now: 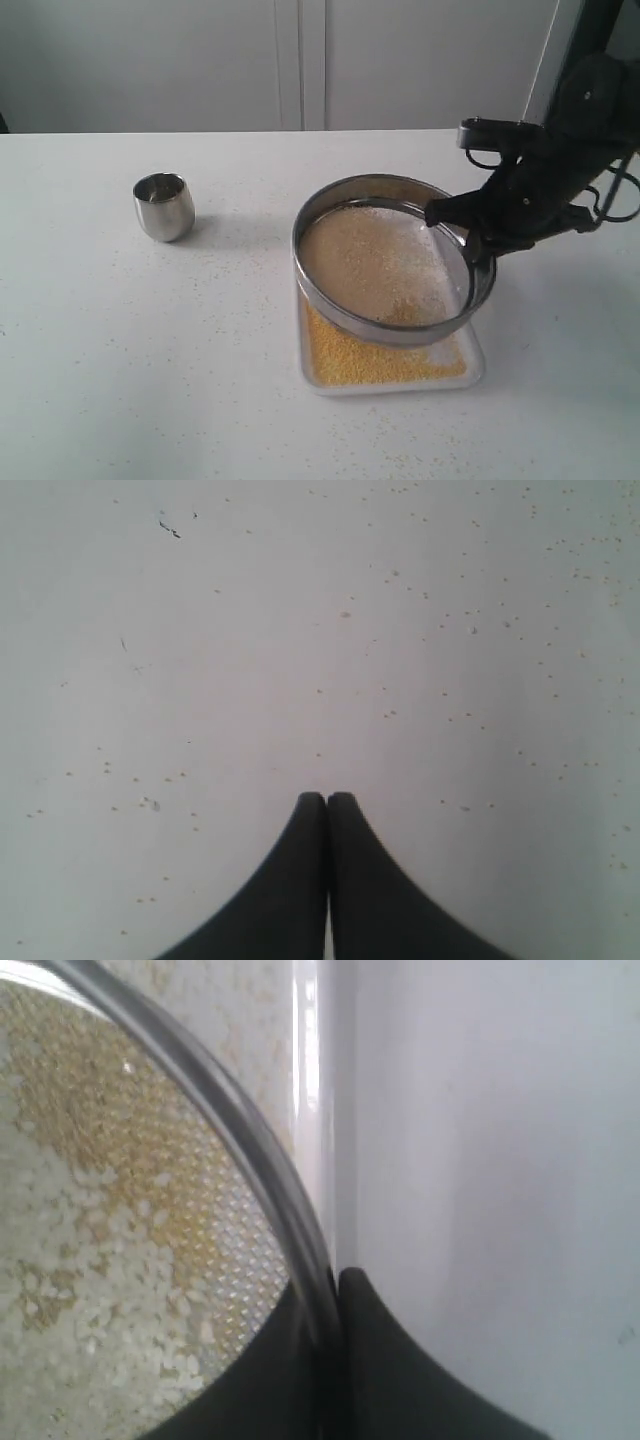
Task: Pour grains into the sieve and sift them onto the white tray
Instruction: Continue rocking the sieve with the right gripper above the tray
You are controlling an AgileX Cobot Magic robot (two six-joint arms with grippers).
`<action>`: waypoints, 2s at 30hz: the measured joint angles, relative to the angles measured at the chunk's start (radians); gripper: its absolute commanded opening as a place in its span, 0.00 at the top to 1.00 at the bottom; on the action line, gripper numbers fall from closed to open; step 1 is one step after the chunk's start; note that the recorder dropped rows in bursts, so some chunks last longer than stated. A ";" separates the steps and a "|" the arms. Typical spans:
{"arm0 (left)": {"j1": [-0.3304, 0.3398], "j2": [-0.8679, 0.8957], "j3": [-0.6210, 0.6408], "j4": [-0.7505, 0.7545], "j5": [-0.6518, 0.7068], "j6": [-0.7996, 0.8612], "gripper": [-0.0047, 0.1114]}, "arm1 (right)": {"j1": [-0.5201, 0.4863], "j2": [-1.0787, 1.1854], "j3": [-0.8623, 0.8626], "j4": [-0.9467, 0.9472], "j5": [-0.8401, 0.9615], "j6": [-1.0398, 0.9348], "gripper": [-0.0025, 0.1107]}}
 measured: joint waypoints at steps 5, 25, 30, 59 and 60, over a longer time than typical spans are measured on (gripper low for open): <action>0.000 0.000 0.000 0.000 0.000 0.000 0.96 | 0.004 0.101 -0.119 -0.051 0.146 0.056 0.98; 0.000 0.000 0.000 0.000 0.000 0.000 0.96 | 0.002 0.045 -0.052 -0.189 0.128 0.148 0.98; 0.000 0.000 0.000 0.000 0.000 0.000 0.96 | 0.016 0.038 -0.042 -0.081 0.044 0.071 0.98; 0.000 0.000 0.000 0.000 0.000 0.002 0.96 | 0.038 0.098 -0.123 -0.119 0.165 0.139 0.98; 0.000 0.000 0.000 0.000 0.000 0.002 0.96 | 0.044 -0.015 0.015 -0.121 0.075 0.126 0.98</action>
